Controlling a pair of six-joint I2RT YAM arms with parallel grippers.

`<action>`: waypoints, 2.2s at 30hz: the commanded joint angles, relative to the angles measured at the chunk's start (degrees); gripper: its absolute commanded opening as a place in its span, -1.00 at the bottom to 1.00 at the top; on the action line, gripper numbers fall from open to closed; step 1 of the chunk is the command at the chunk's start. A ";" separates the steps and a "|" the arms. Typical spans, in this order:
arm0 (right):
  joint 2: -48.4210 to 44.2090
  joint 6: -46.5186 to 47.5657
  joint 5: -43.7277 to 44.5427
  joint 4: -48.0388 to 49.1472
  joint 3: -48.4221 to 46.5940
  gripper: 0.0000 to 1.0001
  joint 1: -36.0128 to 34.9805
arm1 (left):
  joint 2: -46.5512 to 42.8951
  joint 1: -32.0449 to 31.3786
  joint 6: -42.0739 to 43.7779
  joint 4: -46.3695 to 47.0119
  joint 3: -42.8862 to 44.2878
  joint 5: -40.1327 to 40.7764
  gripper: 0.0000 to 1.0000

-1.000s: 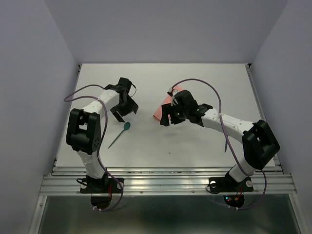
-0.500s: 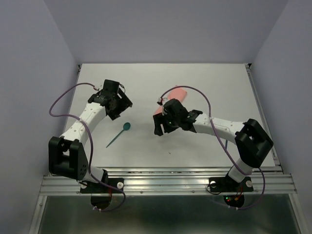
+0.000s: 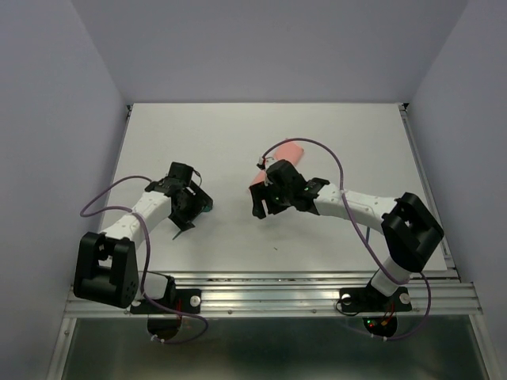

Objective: Fold the napkin into a case and place the utensils inside
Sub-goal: Pick up the spoon from the center of the board.

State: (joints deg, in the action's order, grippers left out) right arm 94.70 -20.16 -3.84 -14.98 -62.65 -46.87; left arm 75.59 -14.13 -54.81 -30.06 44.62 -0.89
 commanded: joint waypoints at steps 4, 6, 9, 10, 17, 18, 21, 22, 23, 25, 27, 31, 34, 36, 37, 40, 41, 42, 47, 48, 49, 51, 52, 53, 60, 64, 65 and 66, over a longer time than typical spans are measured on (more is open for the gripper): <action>0.67 1.09 0.06 1.01 -1.95 0.50 0.03 | 2.54 1.29 -5.92 3.96 -2.43 2.98 0.75; 0.49 1.09 0.32 0.75 -1.95 0.51 0.03 | 4.82 2.00 -5.93 4.13 -1.47 3.08 0.75; 0.14 1.09 1.28 0.04 -1.77 0.51 0.03 | 7.11 2.44 -5.40 2.56 0.81 3.87 0.75; 0.05 1.09 1.64 0.04 -1.60 0.51 0.03 | 7.37 2.53 -5.22 2.55 1.08 4.13 0.75; 0.84 0.21 1.46 -0.13 -1.86 0.53 0.03 | 7.38 6.74 -5.84 3.87 1.17 7.47 0.68; 1.19 0.21 1.20 -0.05 -2.03 0.53 0.03 | 7.29 7.36 -5.75 4.39 1.78 8.17 0.68; 1.81 0.21 0.50 -0.13 -2.65 0.53 0.03 | 7.90 7.98 -5.32 5.19 4.41 11.25 0.63; 2.33 0.21 0.15 -0.22 -3.08 0.53 0.03 | 8.34 8.24 -4.35 5.19 5.38 12.04 0.62; 2.51 0.21 -0.03 -0.22 -3.26 0.53 0.03 | 9.74 8.24 -3.56 5.02 6.69 13.18 0.62; 2.77 0.39 -0.03 -0.40 -3.53 0.53 0.03 | 11.94 8.24 0.55 5.02 10.74 13.80 0.62; 2.95 0.39 0.23 -0.40 -3.62 0.53 0.03 | 16.41 8.24 4.25 5.54 15.22 13.11 0.54; 3.30 0.30 0.32 -0.48 -3.79 0.52 0.03 | 25.38 7.98 11.81 4.93 22.17 8.72 0.44; 3.22 0.21 0.84 -0.75 -3.62 0.53 0.03 | 29.43 5.88 14.37 2.30 26.39 11.76 0.38; 2.95 0.21 1.11 -0.75 -3.35 0.53 0.03 | 27.17 4.29 14.46 2.38 26.66 13.87 0.39; 2.78 0.12 1.37 -0.75 -3.09 0.53 0.03 | 25.93 3.33 14.46 3.34 26.22 14.50 0.41; 2.78 0.30 1.37 -0.75 -2.74 0.53 0.03 | 21.62 2.88 13.42 1.51 25.96 15.38 0.43; 2.86 0.30 1.37 -0.84 -2.74 0.53 0.03 | 19.53 2.88 12.89 0.72 25.78 15.91 0.43; 2.95 0.30 1.29 -0.75 -2.74 0.53 0.03 | 18.37 2.88 11.23 -0.68 24.56 16.18 0.44; 3.48 0.12 1.03 -0.75 -3.00 0.53 0.03 | 10.39 2.88 2.89 -4.47 16.83 16.10 0.69; 3.57 0.30 1.02 -0.66 -3.00 0.53 0.03 | 9.23 2.88 1.56 -4.56 13.68 15.39 0.72; 3.74 0.39 0.85 -0.66 -3.09 0.53 0.03 | 8.35 2.88 0.59 -4.22 12.08 14.17 0.75; 4.01 0.82 0.50 -0.66 -3.18 0.53 0.03 | 6.24 2.88 -2.84 -4.56 7.96 11.35 0.80; 4.01 1.00 0.50 -0.66 -3.18 0.53 0.03 | 5.71 2.88 -3.63 -4.30 6.89 10.47 0.84; 4.01 1.09 0.32 -0.66 -3.09 0.53 0.03 | 5.18 2.71 -4.51 -3.87 5.75 9.68 0.87; 4.10 1.36 0.14 -0.66 -2.65 0.54 0.03 | 5.18 2.62 -7.59 -1.66 2.23 7.21 0.97; 3.22 0.92 -0.21 -0.05 -1.68 0.53 0.03 | 6.58 2.62 -9.09 -1.14 2.66 8.79 0.90; 3.04 0.83 -0.29 0.04 -1.33 0.53 0.03 | 7.11 2.62 -9.26 -0.96 2.93 9.40 0.87; 2.95 0.83 -0.38 0.13 -1.16 0.54 0.03 | 8.24 2.70 -9.27 -0.70 3.80 10.19 0.86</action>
State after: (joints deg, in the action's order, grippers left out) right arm 98.43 -19.46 -3.66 -16.10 -63.92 -46.87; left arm 82.04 -11.29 -61.67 -30.94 46.74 6.57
